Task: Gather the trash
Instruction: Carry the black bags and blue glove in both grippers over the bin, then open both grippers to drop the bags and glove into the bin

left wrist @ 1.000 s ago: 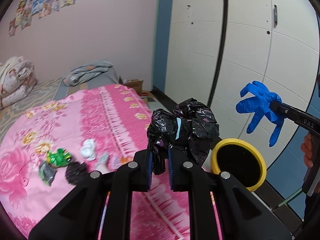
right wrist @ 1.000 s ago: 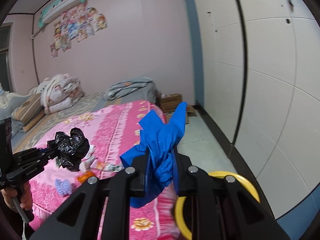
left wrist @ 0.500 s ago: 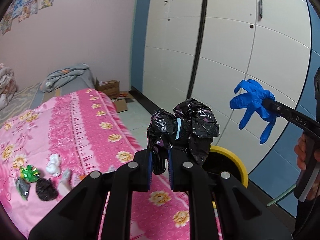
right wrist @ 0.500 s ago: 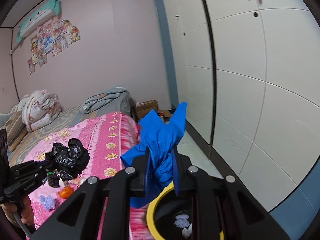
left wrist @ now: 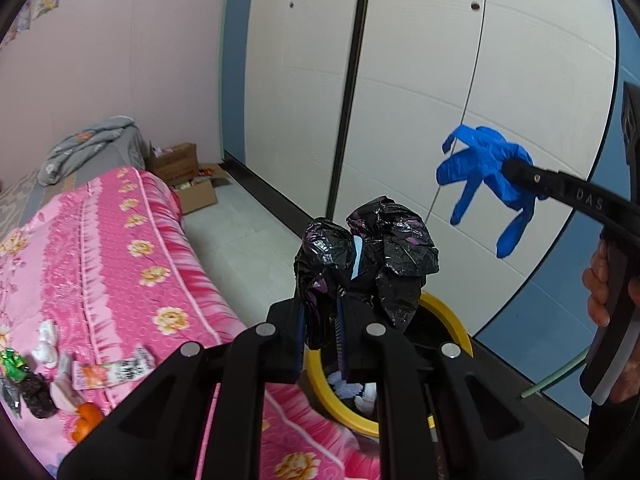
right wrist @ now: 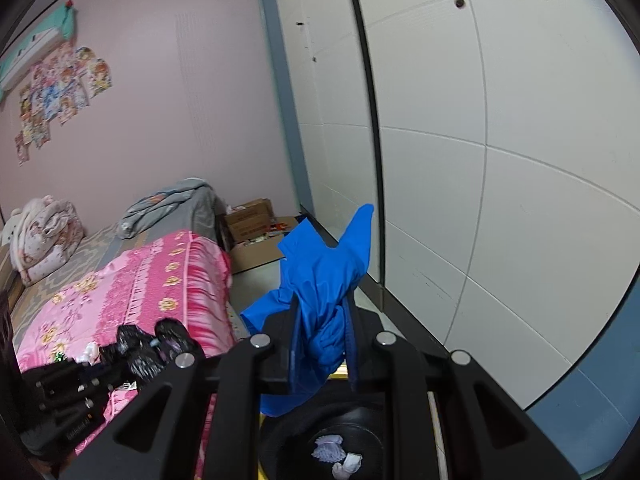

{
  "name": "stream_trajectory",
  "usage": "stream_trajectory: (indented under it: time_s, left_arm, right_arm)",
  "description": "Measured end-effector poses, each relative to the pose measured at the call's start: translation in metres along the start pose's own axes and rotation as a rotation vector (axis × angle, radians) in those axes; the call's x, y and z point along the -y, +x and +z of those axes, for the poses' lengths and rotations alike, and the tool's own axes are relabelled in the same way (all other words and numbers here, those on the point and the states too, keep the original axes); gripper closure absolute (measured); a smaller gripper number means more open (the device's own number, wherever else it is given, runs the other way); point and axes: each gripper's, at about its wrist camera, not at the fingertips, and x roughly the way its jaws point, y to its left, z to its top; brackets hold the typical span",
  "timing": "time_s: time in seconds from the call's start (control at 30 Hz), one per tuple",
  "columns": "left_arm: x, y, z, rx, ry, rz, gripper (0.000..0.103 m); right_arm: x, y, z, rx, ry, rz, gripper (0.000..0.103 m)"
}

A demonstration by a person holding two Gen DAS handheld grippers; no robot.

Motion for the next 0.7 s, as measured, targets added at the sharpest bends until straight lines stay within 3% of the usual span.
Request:
stream_trajectory:
  time_s: [0.33,0.63,0.7]
  left_arm:
    - [0.019,0.060,-0.027,-0.117,-0.008,-0.038,0.092]
    - [0.025,0.074,-0.029,-0.134,-0.015,-0.079,0.090]
    - [0.026,0.074,-0.029,-0.130,-0.012,-0.085,0.086]
  right_arm:
    - [0.028,0.040,-0.029,-0.090,0.042,-0.027,0.086]
    - [0.031,0.048,-0.033,-0.090,0.047,-0.029,0.086]
    - [0.031,0.049,-0.033,-0.093,0.051,-0.033,0.084]
